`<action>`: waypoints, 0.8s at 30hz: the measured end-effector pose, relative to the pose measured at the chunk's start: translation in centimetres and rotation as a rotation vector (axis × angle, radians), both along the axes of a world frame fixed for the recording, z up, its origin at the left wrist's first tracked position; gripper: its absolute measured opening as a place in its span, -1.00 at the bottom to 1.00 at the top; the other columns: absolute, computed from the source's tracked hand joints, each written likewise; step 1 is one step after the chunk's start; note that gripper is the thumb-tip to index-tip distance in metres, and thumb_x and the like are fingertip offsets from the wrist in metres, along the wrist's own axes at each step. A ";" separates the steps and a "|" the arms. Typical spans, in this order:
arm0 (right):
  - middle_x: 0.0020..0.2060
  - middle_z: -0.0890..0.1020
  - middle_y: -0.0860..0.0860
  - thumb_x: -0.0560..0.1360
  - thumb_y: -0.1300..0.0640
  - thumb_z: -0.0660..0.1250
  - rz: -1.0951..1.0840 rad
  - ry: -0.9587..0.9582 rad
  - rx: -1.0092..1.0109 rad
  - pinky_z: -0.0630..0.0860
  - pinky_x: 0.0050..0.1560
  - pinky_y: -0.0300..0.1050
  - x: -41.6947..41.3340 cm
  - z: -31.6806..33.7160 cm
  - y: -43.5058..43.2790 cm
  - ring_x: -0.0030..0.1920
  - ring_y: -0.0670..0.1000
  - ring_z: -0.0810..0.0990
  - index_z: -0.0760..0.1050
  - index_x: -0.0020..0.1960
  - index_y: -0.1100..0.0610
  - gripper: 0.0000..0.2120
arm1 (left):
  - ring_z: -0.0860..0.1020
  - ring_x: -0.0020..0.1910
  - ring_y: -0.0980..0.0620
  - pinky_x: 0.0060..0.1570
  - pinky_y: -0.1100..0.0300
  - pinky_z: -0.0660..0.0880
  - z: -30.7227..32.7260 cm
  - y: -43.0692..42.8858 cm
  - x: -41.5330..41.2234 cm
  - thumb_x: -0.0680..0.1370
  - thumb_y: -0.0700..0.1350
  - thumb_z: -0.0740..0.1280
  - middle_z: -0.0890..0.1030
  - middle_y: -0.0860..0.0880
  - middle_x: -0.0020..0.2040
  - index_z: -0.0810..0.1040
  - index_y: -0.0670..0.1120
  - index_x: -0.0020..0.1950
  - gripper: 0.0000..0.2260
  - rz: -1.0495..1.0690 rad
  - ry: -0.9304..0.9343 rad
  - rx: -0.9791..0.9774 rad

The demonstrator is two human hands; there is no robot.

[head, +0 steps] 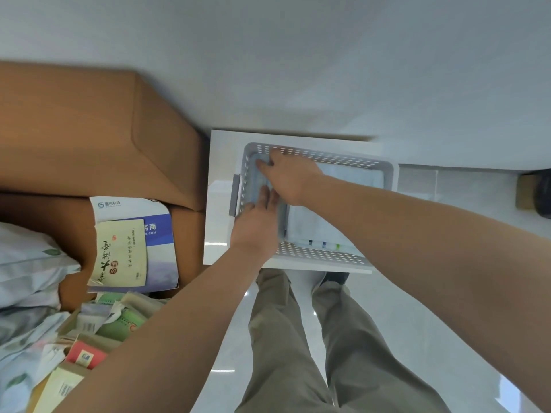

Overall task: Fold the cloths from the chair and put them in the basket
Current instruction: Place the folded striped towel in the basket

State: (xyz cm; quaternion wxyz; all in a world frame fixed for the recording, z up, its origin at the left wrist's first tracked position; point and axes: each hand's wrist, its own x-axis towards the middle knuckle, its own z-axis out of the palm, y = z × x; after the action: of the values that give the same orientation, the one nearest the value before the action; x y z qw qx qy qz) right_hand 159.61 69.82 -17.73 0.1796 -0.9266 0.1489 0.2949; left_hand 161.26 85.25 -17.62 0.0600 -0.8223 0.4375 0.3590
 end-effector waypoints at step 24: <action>0.35 0.57 -0.03 0.57 0.41 0.12 -0.965 -0.173 0.327 0.50 0.33 -0.10 -14.6 17.2 1.3 0.33 0.00 0.55 0.49 0.44 0.05 -0.47 | 0.61 0.02 -0.07 -0.02 0.08 0.57 15.5 -3.7 -0.4 0.61 -0.24 0.23 0.60 -0.04 0.11 0.55 -0.02 0.23 -0.74 -0.088 -0.053 0.000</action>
State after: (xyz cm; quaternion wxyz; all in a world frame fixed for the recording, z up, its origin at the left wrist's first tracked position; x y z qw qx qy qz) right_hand 144.96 71.10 -0.58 0.4491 -0.7333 0.4960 0.1204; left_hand 160.84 81.60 -2.16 0.0872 -0.8114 0.4716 0.3342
